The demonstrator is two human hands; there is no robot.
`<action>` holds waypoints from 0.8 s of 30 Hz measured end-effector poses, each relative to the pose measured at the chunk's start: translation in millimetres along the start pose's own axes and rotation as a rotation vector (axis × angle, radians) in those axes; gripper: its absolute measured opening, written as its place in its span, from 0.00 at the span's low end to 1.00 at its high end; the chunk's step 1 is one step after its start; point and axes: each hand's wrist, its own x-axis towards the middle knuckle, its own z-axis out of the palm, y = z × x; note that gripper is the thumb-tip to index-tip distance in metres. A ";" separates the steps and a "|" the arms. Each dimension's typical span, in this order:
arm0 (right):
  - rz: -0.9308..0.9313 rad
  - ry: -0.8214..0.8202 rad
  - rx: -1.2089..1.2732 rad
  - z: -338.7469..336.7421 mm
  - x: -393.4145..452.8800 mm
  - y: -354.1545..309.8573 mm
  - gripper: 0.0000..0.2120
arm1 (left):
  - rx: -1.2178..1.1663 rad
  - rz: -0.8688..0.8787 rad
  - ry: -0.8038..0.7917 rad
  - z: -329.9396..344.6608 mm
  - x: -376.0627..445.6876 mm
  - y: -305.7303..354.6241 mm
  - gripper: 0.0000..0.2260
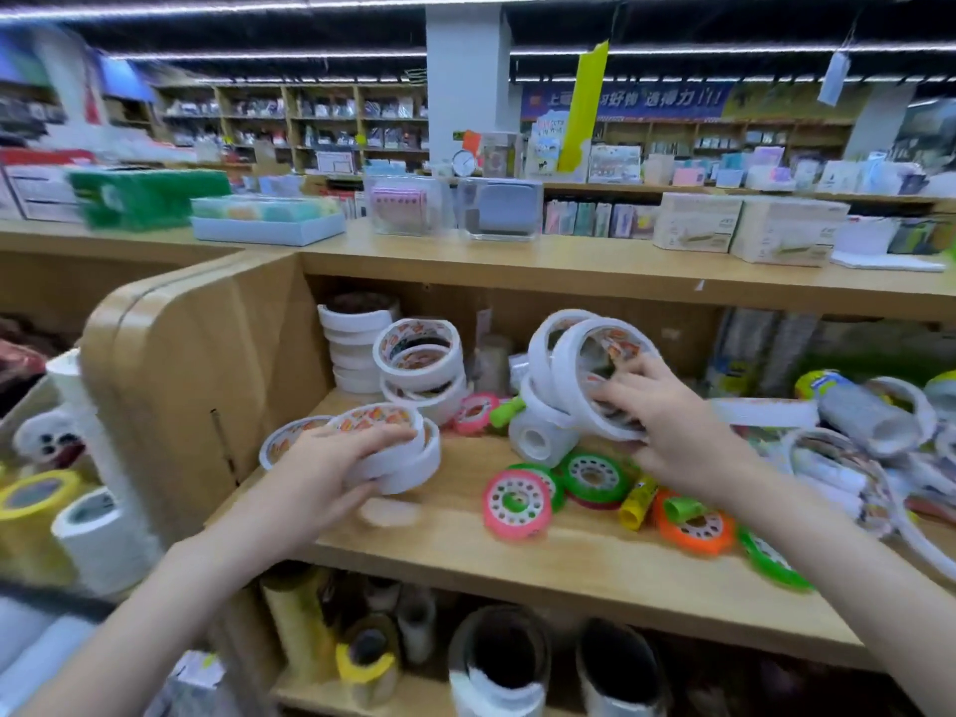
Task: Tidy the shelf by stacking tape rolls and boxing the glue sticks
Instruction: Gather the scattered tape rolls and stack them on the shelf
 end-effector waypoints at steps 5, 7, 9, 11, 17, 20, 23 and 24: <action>-0.035 -0.004 0.073 28.5 10.0 -13.0 0.20 | 0.014 -0.041 -0.078 7.8 -6.7 -11.6 0.25; -0.018 0.028 0.111 29.2 18.5 -18.6 0.13 | -0.003 -0.071 -0.075 8.4 -7.6 -18.4 0.28; -0.040 0.033 0.150 30.1 27.9 -26.1 0.10 | 0.012 -0.076 -0.064 9.3 -7.8 -24.5 0.25; -0.070 -0.003 0.174 32.7 35.9 -35.7 0.12 | 0.023 -0.079 0.003 10.3 -11.5 -29.9 0.26; -0.201 0.032 0.249 45.1 83.0 -75.8 0.15 | 0.072 -0.319 0.240 5.8 -34.0 -50.8 0.27; -0.306 0.060 0.191 55.6 115.7 -105.6 0.15 | 0.037 -0.337 0.271 8.8 -43.2 -43.3 0.28; -0.374 0.112 0.090 75.1 143.7 -131.4 0.15 | -0.109 -0.423 0.304 9.7 -52.8 -39.8 0.30; -0.368 0.080 0.056 83.4 150.9 -137.0 0.15 | -0.182 -0.469 0.311 9.6 -54.9 -40.8 0.31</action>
